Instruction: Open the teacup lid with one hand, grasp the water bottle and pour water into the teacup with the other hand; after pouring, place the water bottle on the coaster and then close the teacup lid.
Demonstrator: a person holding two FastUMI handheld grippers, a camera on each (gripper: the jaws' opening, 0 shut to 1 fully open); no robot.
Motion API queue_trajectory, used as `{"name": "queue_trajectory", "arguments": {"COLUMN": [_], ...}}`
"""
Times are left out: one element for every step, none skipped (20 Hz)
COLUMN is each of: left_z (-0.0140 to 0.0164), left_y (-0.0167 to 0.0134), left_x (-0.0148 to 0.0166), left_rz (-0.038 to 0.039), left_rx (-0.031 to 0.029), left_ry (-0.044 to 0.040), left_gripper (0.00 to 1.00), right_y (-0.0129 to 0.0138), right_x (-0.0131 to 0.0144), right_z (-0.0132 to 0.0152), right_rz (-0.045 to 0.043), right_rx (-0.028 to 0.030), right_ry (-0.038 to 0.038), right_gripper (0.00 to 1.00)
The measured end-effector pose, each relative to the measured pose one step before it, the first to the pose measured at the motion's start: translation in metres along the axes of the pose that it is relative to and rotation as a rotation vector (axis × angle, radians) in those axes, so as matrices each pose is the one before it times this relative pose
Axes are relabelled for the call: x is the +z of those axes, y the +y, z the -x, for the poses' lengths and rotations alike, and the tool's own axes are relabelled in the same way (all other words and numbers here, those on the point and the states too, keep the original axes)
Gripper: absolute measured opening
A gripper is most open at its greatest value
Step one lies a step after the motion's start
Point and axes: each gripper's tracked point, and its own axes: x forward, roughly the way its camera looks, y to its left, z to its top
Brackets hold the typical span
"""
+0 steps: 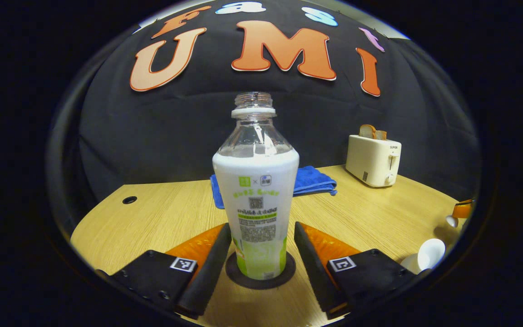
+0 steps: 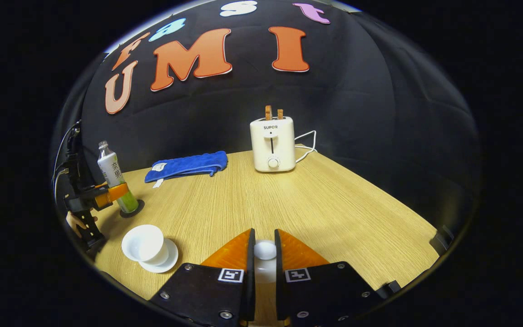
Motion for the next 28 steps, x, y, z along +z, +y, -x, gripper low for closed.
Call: {"name": "queue_trajectory", "arguments": {"left_z": [0.00621,0.00663,0.00895,0.01015,0.01139,0.01048,0.0101,0.0078,0.0071,0.00491,0.00424,0.00238,0.00165,0.00175,0.00228,0.00083,0.00008,-0.00023,0.00079,0.00064,0.00063,0.00075,-0.0007,-0.00069,0.00065,0.00037,0.00009,-0.00083], "left_y": [-0.0033,0.00015,0.00021,-0.00043,0.00122,0.0035,0.00495,0.00488,0.00551,0.00414,0.00645,0.00651,0.00427,0.00277,0.00184,0.0012,0.00047,0.00017,0.00104,0.00173,0.00132,0.00007,-0.00055,-0.00095,-0.00067,0.00043,0.00079,0.00033], "left_x": [-0.0021,-0.00226,-0.00133,0.00044,0.0048,0.00564,0.005,0.00197,0.00051,-0.0038,-0.00288,-0.00133,-0.00117,0.00312,0.0049,0.00135,0.00166,0.00063,0.00037,0.00072,0.00073,0.00032,-0.00025,-0.00066,-0.00095,-0.00081,0.00083,-0.00009], "left_rz": [0.00056,-0.00241,-0.00111,0.00003,-0.00051,-0.00068,0.00443,0.00977,0.00553,0.00037,-0.00271,-0.00321,-0.00116,0.00131,0.00013,-0.00094,-0.0015,-0.00081,-0.00167,-0.00149,-0.00135,-0.00005,0.00072,0.00088,-0.00079,-0.00133,-0.00117,-0.00059], "left_rx": [-0.00927,0.00587,0.00635,0.00682,0.00725,0.01809,0.01931,0.01644,0.01486,0.01815,0.01572,0.01788,0.01273,0.0062,0.00409,0.00365,-0.00017,-0.00012,0.00287,0.00374,0.00296,0.00202,-0.002,-0.00336,-0.00193,0.00094,0.00222,0.0024], "left_ry": [-0.00239,-0.00471,-0.01043,-0.02412,-0.03604,-0.03414,-0.0353,-0.02848,-0.01834,0.00128,-0.00171,0.01076,0.00053,-0.00775,-0.01219,-0.00971,-0.0037,-0.00114,0.00092,-0.00185,-0.00095,-0.0001,0.001,0.00259,0.00438,0.00355,0.00116,-0.00103], "left_gripper": [0.96,1.0,0.99,0.96,1.0,0.98,0.96,0.98,0.98,0.98,0.98,0.98,0.98,0.98,0.98,0.98,0.98,0.98,0.98,0.98,0.98,0.96,0.98,0.96,0.98,0.96,0.98,0.98], "right_y": [0.00116,0.00077,0.00256,0.0026,0.00333,0.0036,0.00819,0.01005,0.0125,0.01373,0.01238,0.01224,0.01362,0.01514,0.01401,0.01068,0.00815,0.0072,0.00856,0.00582,0.00451,0.00269,0.00259,0.00182,0.00115,0.00074,-0.00011,0.00047], "right_x": [0.00026,0.00166,0.00201,0.00248,0.00102,0.00341,0.00385,0.00392,0.00193,0.00435,0.00409,0.00439,0.00361,0.00363,0.00013,-0.00076,-0.00254,-0.00289,-0.00319,-0.00378,-0.00419,-0.00185,-0.00314,-0.00183,-0.00246,-0.00207,-0.00222,-0.00161], "right_z": [-0.00055,0.00061,0.00255,0.0022,0.00255,0.00358,0.00387,0.00316,0.00303,0.0006,0.00014,-0.00102,-0.00016,0.00002,-0.00203,-0.00289,-0.00302,-0.00193,-0.00183,-0.0016,-0.00126,-0.00061,-0.00108,-0.00022,-0.00143,-0.00103,0.00009,-0.00053], "right_rz": [0.00021,-0.00065,0.00563,0.00846,0.00742,0.00016,-0.00699,-0.01172,-0.00597,0.00656,0.01845,0.02154,0.01602,0.00963,0.01246,0.01613,0.01519,0.01154,0.00606,0.00654,0.00833,0.00502,0.00292,0.00109,0.00167,0.00533,0.00437,0.00524], "right_rx": [-0.00233,-0.00248,0.00259,0.00133,-0.00431,-0.00258,0.00677,0.01323,0.0196,0.02001,0.0134,0.01174,0.02142,0.03078,0.02854,0.01787,0.01167,0.01335,0.01647,0.01148,0.00655,0.00431,0.00458,0.00311,0.00093,0.00148,-0.00042,-0.00051], "right_ry": [0.00029,-0.00461,-0.00851,-0.01104,-0.00687,-0.0115,-0.01614,-0.01392,-0.0088,-0.01126,-0.01233,-0.01542,-0.01385,-0.00991,-0.00287,0.00102,0.00713,0.00866,0.00736,0.00827,0.00909,0.00553,0.00473,0.00465,0.00347,0.00548,0.00399,0.00451], "right_gripper": [0.18,0.19,0.19,0.19,0.18,0.18,0.19,0.19,0.19,0.19,0.18,0.18,0.18,0.18,0.18,0.19,0.19,0.18,0.18,0.18,0.18,0.18,0.18,0.18,0.18,0.19,0.18,0.18]}}
